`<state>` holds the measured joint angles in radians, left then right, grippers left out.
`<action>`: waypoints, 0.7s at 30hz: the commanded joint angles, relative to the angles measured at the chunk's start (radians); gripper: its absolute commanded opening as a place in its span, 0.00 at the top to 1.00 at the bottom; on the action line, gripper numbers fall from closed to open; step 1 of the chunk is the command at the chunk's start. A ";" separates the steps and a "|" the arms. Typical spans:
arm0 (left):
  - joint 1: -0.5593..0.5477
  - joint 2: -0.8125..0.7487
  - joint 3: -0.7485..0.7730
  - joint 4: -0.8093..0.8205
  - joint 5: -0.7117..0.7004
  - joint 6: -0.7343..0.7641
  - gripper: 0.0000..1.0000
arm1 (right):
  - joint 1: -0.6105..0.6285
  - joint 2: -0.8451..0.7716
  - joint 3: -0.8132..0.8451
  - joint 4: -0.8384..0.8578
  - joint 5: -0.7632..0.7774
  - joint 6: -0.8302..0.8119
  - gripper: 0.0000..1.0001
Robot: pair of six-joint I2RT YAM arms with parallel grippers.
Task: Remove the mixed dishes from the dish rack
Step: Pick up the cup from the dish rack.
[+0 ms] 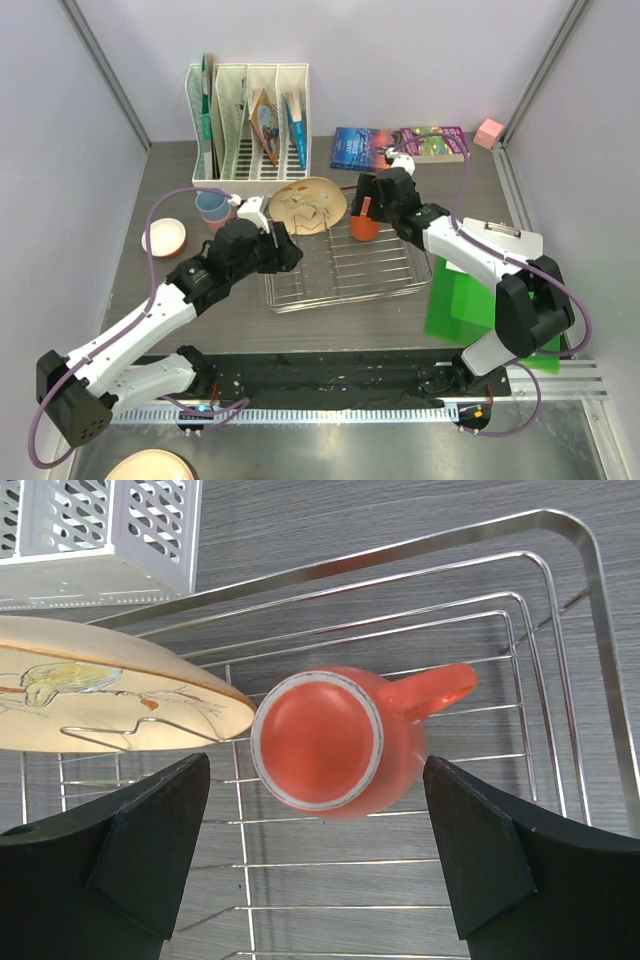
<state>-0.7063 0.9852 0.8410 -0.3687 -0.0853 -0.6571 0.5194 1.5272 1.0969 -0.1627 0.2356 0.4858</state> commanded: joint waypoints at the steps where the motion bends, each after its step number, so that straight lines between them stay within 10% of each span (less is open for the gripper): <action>1: -0.010 0.020 -0.002 0.045 0.004 -0.029 0.41 | -0.002 0.017 0.060 0.011 0.059 -0.039 0.07; 21: -0.010 0.056 -0.037 0.024 0.010 -0.064 0.41 | -0.002 0.200 0.161 -0.052 0.126 -0.064 0.17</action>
<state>-0.7124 1.0454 0.8112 -0.3714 -0.0814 -0.7071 0.5194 1.7355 1.2247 -0.2047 0.3088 0.4187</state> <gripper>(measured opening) 0.588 0.860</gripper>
